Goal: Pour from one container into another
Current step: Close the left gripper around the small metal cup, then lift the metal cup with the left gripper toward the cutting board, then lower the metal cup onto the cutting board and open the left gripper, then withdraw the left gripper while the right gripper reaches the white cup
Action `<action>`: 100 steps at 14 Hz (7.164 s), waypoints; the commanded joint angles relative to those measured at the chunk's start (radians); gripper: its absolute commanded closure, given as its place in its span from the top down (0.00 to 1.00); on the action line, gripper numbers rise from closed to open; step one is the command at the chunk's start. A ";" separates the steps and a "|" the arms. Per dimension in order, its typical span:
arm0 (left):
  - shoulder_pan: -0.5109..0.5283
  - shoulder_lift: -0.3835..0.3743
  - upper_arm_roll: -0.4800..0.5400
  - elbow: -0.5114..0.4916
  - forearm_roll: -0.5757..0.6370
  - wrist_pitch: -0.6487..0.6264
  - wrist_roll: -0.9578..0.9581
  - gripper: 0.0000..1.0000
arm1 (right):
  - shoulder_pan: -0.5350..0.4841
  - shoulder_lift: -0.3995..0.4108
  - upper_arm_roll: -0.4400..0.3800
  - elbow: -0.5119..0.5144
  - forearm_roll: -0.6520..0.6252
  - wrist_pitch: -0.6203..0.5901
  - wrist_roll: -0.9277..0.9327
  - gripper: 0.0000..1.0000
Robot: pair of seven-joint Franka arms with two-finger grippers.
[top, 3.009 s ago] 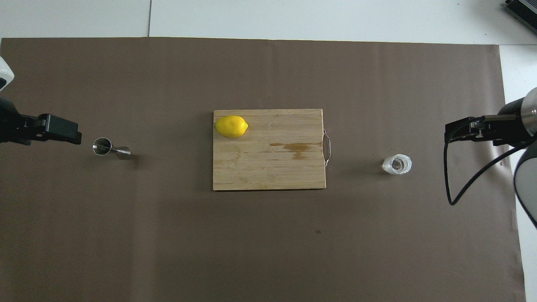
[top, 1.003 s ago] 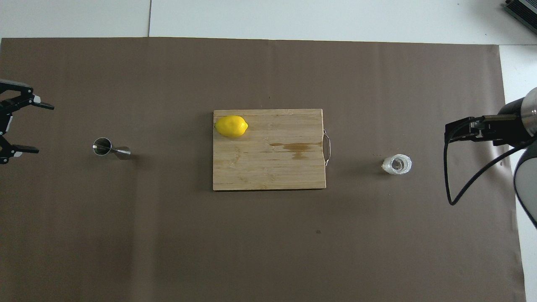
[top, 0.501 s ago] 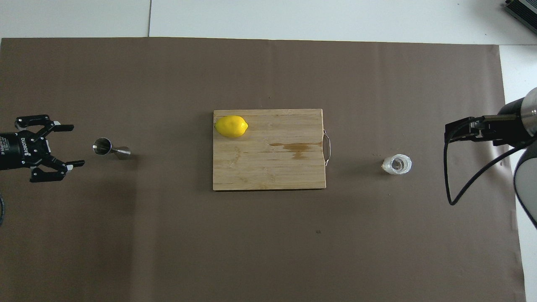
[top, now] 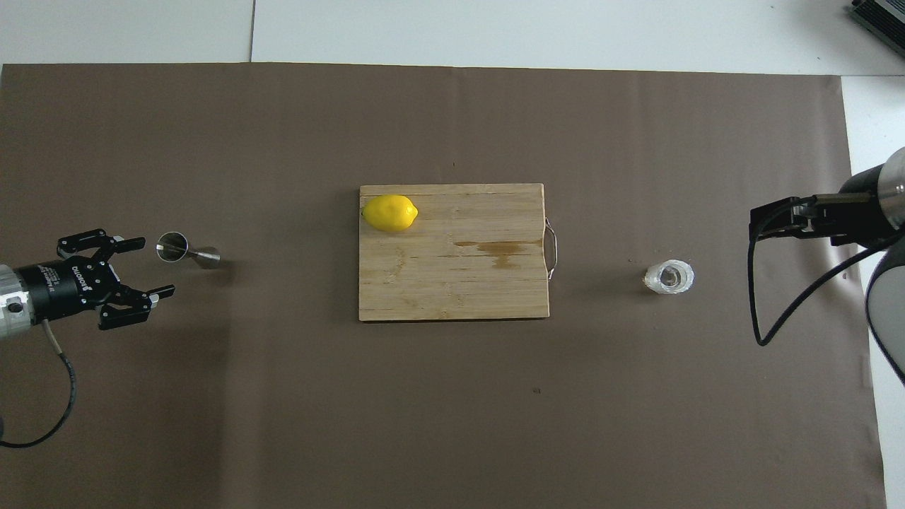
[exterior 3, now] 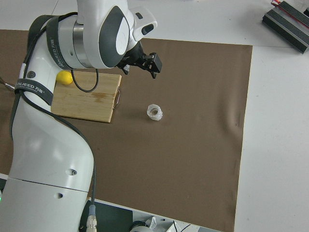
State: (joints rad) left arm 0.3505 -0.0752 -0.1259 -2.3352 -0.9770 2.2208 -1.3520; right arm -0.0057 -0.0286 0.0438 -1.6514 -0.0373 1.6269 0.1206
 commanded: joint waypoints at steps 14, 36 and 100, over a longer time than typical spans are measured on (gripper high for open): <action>-0.085 0.069 0.006 -0.013 -0.195 0.209 0.111 1.00 | -0.010 0.001 0.004 0.004 0.028 -0.013 -0.025 1.00; -0.093 0.071 0.008 0.000 -0.197 0.200 0.116 0.20 | -0.010 0.001 0.004 0.004 0.028 -0.013 -0.025 1.00; -0.943 0.238 0.204 0.582 0.473 0.033 -0.514 1.00 | -0.007 -0.020 0.011 -0.031 0.030 -0.029 -0.166 1.00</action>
State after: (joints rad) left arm -0.6504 0.1530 0.0813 -1.8203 -0.5807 2.3655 -1.9351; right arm 0.0053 -0.0320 0.0524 -1.6515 -0.0373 1.5619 0.0600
